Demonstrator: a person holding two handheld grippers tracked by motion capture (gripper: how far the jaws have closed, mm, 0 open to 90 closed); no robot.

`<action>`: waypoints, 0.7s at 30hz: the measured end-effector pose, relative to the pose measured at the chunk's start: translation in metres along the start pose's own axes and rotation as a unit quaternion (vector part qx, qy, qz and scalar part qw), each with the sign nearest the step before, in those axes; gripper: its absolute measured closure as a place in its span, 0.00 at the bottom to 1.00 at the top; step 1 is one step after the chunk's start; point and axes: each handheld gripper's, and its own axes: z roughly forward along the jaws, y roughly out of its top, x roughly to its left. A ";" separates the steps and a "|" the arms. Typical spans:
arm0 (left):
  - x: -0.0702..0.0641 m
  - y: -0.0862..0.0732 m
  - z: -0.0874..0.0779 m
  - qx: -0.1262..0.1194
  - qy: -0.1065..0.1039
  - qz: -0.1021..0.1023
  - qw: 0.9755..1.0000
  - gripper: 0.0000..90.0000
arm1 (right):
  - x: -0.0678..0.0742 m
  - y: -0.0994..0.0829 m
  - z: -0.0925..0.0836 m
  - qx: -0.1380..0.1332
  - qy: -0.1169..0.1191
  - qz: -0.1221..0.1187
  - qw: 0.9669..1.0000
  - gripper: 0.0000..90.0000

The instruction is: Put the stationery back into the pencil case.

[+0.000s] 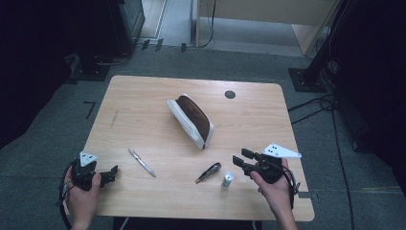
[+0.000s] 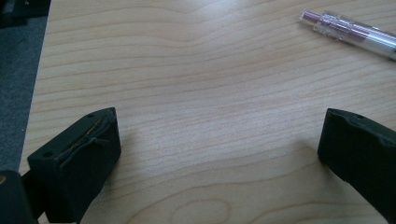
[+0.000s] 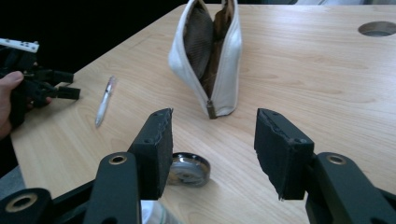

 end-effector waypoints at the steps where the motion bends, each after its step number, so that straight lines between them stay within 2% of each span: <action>1: 0.000 0.000 0.000 0.000 0.000 0.000 1.000 0.00 | 0.001 -0.001 0.000 0.000 0.003 -0.003 1.000 0.53; 12: 0.000 0.000 0.000 0.000 0.000 0.000 1.000 0.00 | 0.018 -0.015 0.000 0.000 0.032 -0.015 0.999 0.56; 21: 0.000 0.000 0.000 0.000 0.000 0.000 1.000 0.00 | 0.028 -0.022 -0.004 0.003 0.040 -0.032 0.999 0.60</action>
